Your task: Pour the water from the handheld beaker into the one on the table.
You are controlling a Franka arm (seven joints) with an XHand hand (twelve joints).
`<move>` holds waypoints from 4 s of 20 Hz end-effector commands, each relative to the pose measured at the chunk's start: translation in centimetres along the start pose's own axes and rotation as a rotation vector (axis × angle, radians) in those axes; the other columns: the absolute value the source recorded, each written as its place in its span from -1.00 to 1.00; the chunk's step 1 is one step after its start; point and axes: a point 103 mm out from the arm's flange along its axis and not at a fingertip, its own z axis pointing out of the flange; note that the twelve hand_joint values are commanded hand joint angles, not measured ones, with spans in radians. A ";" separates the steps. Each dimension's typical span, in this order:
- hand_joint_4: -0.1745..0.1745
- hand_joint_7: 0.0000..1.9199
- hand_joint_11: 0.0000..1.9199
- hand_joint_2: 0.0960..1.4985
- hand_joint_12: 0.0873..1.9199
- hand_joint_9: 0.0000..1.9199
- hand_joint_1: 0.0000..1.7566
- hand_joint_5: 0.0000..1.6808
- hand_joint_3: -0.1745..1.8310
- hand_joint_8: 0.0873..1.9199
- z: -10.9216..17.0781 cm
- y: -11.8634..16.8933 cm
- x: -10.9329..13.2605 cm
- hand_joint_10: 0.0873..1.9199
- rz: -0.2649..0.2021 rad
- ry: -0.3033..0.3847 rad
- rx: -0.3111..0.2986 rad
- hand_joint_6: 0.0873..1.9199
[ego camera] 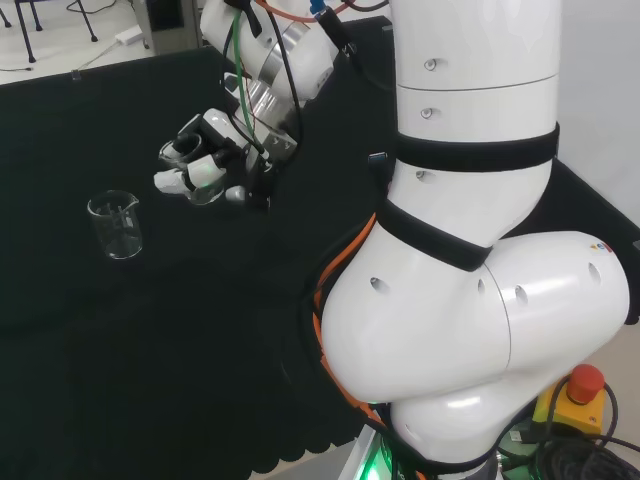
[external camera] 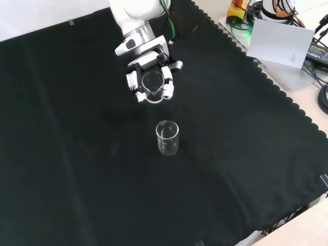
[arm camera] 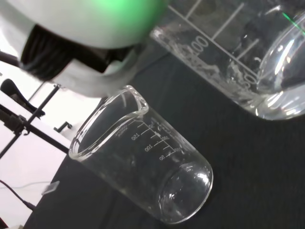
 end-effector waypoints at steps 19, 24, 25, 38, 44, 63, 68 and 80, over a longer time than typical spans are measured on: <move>-0.66 0.91 0.44 -0.29 -0.32 0.81 0.39 0.89 -0.19 -1.00 0.2 1.4 5.1 -1.00 0.036 -0.343 0.160 -1.00; -0.67 0.91 0.44 -0.29 -0.32 0.81 0.39 0.89 -0.19 -1.00 0.7 1.8 6.3 -1.00 0.047 -0.427 0.200 -1.00; -0.67 0.91 0.44 -0.29 -0.32 0.81 0.39 0.89 -0.19 -1.00 0.9 2.0 6.6 -1.00 0.053 -0.446 0.220 -1.00; -0.68 0.91 0.44 -0.29 -0.32 0.80 0.39 0.89 -0.19 -1.00 1.8 3.3 8.6 -1.00 0.087 -0.619 0.318 -1.00; -0.69 0.91 0.44 -0.29 -0.32 0.81 0.39 0.89 -0.19 -1.00 2.0 3.5 8.8 -1.00 0.107 -0.683 0.370 -1.00; -0.69 0.91 0.43 -0.29 -0.31 0.80 0.39 0.89 -0.18 -1.00 1.8 3.7 9.5 -1.00 0.173 -0.851 0.431 -1.00; -0.70 0.91 0.43 -0.29 -0.31 0.80 0.39 0.89 -0.18 -1.00 1.8 4.0 9.7 -1.00 0.183 -0.893 0.476 -1.00; -0.69 0.91 0.44 -0.29 -0.31 0.80 0.39 0.89 -0.18 -1.00 2.2 4.2 10.2 -1.00 0.200 -0.966 0.528 -1.00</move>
